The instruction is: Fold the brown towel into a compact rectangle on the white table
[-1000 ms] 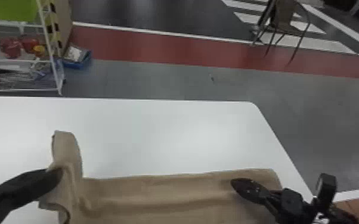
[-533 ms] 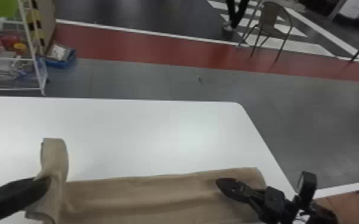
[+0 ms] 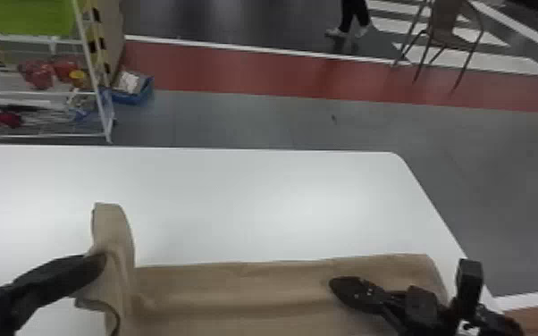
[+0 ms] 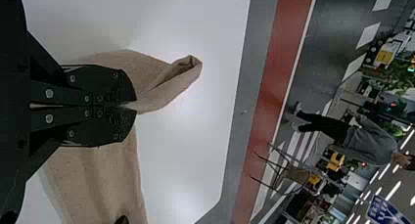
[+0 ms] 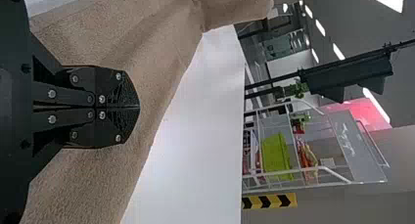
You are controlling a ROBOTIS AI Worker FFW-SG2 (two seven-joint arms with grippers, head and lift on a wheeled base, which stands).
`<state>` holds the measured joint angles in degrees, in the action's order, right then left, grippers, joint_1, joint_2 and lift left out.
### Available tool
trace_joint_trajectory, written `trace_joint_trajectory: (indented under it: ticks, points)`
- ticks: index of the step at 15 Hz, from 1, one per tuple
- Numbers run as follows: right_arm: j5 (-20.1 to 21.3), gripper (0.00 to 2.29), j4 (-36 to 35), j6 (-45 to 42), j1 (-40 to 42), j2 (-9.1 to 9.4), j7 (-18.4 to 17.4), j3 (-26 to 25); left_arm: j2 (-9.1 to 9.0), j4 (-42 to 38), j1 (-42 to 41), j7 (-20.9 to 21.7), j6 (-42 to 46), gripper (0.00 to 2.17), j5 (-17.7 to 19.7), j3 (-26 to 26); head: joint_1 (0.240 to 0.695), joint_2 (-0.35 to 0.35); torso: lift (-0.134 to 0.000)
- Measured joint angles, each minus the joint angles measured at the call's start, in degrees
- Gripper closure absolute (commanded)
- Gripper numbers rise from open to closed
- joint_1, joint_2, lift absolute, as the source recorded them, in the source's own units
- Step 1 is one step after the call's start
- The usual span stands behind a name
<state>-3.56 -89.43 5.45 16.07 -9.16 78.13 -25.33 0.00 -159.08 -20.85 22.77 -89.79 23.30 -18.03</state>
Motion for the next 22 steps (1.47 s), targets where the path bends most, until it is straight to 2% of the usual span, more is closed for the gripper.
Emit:
trace_joint_trajectory:
  ticks: [7,13,16,17,18,21,22]
  points:
    - [6.1,1.20,-0.4,4.3,-1.9,2.96,0.0,6.8,0.00,0.9,1.2,1.5,0.0,1.69,0.5,-1.8,0.695,-0.064,-0.122]
    - [8.0,1.20,-1.1,4.6,-3.4,6.46,0.0,11.7,0.00,0.8,1.3,2.2,0.0,1.69,1.7,-2.4,0.695,0.040,-0.122]
    - [6.2,1.18,-3.7,5.3,-2.8,7.34,0.0,11.0,0.00,0.5,1.2,2.1,0.0,1.69,2.1,-2.6,0.695,0.049,-0.122]
    - [4.9,0.95,-5.7,6.4,-2.1,7.35,0.0,9.8,0.00,0.5,1.2,2.1,0.0,1.69,2.1,-2.6,0.695,0.042,-0.122]
    - [3.9,0.83,-7.3,7.5,-1.6,7.34,0.0,8.6,0.00,0.5,1.2,2.0,0.0,1.69,2.3,-2.6,0.695,0.016,-0.122]
    - [1.8,0.79,-9.5,9.4,-0.9,7.26,0.0,4.5,0.00,0.5,1.2,1.2,0.0,1.69,4.7,-1.8,0.695,-0.045,-0.122]
    - [1.4,0.29,-9.6,9.4,-0.9,7.20,0.0,3.6,0.00,0.5,1.1,0.7,0.0,1.69,5.0,-1.0,0.695,-0.066,-0.122]
